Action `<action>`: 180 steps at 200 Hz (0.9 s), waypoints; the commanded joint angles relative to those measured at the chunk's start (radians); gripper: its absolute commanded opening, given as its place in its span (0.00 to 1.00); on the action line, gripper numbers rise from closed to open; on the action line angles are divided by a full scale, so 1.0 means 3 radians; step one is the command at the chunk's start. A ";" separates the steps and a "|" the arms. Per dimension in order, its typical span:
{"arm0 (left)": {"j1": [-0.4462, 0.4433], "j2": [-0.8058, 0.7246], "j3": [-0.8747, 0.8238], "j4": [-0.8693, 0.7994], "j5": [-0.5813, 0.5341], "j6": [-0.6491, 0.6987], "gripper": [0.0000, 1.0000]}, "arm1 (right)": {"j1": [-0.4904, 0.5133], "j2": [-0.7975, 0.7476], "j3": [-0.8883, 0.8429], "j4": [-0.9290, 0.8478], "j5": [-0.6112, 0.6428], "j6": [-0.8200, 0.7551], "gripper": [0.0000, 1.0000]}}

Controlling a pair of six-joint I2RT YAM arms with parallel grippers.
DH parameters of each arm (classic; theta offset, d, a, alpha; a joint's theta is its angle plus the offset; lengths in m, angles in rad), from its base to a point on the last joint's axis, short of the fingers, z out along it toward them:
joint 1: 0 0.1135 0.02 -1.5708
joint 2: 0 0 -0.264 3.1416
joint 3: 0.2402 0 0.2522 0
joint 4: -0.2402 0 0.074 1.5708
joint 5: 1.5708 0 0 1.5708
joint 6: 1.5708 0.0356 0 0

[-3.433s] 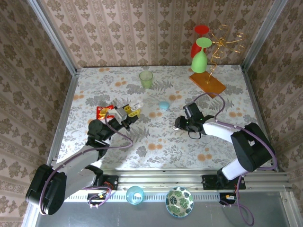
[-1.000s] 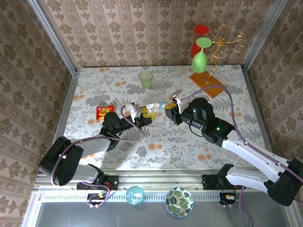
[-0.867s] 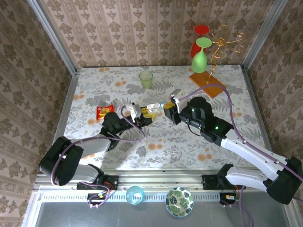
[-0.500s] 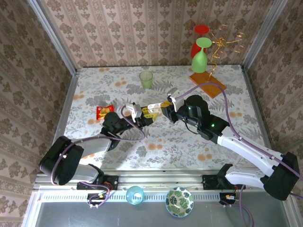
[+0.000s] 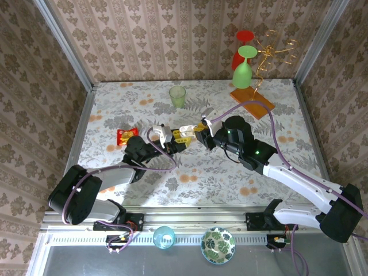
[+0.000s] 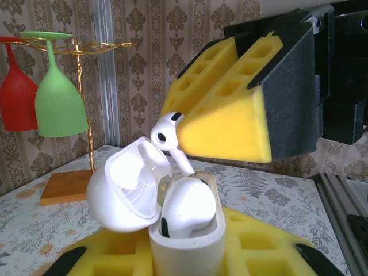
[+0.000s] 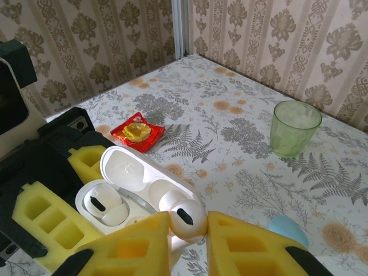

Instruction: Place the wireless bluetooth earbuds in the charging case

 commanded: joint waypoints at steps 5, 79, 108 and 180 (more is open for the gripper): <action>-0.0023 -0.0003 0.0116 0.0165 0.0039 -0.0106 0.08 | 0.0043 -0.0048 0.0045 -0.0145 -0.0025 -0.0192 0.20; -0.0027 -0.0005 0.0140 0.0166 0.0048 -0.0142 0.08 | 0.0080 -0.0195 0.0005 -0.0340 -0.0040 -0.0587 0.23; -0.0025 0.0011 0.0165 0.0156 0.0068 -0.0152 0.08 | 0.0095 -0.0172 0.0037 -0.0399 -0.0065 -0.0638 0.23; -0.0032 0.0077 0.0212 0.0159 0.0104 -0.0165 0.07 | 0.0140 -0.0040 0.0230 -0.0511 -0.0104 -0.0713 0.24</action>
